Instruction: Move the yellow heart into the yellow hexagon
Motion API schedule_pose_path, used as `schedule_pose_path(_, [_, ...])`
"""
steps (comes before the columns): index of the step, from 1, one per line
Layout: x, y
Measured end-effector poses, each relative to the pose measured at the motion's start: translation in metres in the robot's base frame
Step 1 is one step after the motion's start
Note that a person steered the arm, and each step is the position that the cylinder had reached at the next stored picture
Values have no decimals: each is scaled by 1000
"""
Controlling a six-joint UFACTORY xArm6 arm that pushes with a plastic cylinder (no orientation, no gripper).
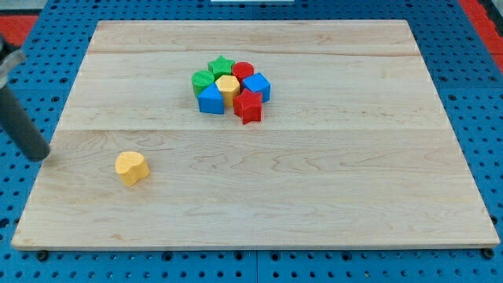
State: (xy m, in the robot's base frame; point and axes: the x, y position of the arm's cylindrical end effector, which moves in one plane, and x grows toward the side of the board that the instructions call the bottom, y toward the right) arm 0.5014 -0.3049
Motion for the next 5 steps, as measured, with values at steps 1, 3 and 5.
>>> schedule_pose_path(1, [2, 0])
schedule_pose_path(3, [20, 1])
schedule_pose_path(5, [94, 4])
